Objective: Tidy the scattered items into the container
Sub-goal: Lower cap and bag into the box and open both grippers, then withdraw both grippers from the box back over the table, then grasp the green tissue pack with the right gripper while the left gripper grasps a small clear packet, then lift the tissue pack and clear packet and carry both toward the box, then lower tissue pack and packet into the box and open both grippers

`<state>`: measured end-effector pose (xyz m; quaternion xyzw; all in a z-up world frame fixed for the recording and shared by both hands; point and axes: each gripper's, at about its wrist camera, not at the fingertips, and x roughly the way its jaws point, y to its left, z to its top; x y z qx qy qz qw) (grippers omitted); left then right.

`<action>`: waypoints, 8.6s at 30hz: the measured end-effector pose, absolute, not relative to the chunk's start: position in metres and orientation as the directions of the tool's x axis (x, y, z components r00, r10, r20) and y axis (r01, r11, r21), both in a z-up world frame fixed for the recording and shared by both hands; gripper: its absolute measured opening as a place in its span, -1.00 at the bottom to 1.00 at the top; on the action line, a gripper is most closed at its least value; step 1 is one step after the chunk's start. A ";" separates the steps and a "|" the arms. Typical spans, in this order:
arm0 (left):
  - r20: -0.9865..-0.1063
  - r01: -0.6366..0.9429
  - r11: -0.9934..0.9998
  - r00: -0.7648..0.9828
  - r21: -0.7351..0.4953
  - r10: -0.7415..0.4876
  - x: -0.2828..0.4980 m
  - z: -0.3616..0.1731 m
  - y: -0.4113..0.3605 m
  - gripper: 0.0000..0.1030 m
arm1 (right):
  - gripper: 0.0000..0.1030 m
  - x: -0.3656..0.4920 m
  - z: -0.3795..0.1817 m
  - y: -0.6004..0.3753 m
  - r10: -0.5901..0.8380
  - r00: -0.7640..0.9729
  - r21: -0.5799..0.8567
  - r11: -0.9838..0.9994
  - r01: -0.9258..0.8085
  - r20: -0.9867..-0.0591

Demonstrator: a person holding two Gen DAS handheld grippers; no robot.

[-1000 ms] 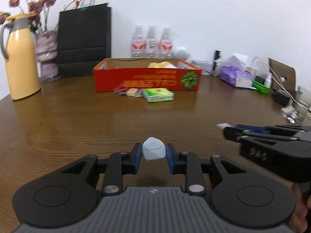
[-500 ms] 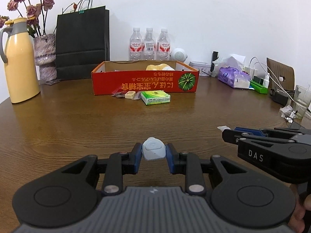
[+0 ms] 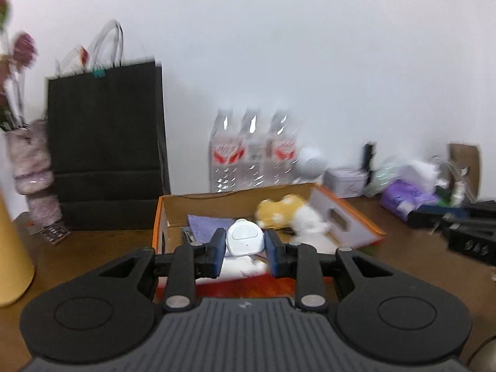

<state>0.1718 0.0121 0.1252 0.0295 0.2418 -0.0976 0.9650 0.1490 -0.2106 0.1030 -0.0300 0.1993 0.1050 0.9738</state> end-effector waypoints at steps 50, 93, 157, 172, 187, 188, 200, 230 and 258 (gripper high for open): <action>-0.458 0.060 0.998 0.887 -0.015 -0.061 0.027 0.118 -0.011 1.00 | 0.90 0.070 0.095 -0.209 0.264 0.795 0.082 0.961 -0.262 -0.546; -0.644 0.029 1.000 0.764 -0.012 -0.030 -0.020 -0.006 -0.005 1.00 | 1.00 0.004 -0.025 -0.195 0.165 0.749 0.032 0.982 -0.189 -0.642; -0.587 0.244 0.968 0.792 0.052 -0.168 0.121 0.011 -0.031 -0.71 | 0.21 0.127 -0.022 -0.189 0.210 0.777 0.014 0.968 -0.251 -0.593; -0.492 0.026 0.996 0.868 -0.091 -0.067 -0.060 0.029 -0.020 -0.71 | 0.20 -0.059 0.010 -0.180 0.226 0.882 -0.027 0.965 -0.260 -0.413; -0.477 0.056 0.994 0.874 -0.091 -0.093 -0.133 0.017 -0.040 -0.71 | 0.20 -0.130 -0.008 -0.181 0.161 0.894 -0.055 0.978 -0.201 -0.418; -0.475 0.060 0.994 0.875 -0.088 -0.095 -0.134 0.017 -0.040 -0.71 | 0.20 -0.130 -0.009 -0.181 0.159 0.896 -0.056 0.978 -0.199 -0.416; -0.492 0.053 0.994 0.865 -0.101 -0.096 -0.118 0.014 -0.035 -0.71 | 0.20 -0.110 -0.014 -0.182 0.161 0.877 -0.025 0.981 -0.193 -0.452; -0.796 0.086 0.992 0.593 -0.089 -0.123 0.342 0.140 0.017 -0.71 | 0.20 0.350 0.121 -0.139 0.265 0.475 0.134 0.947 -0.291 -0.839; -0.884 -0.034 0.999 0.468 -0.024 -0.006 0.293 0.146 0.025 1.00 | 0.64 0.319 0.125 -0.175 0.209 0.390 0.165 0.976 -0.142 -0.897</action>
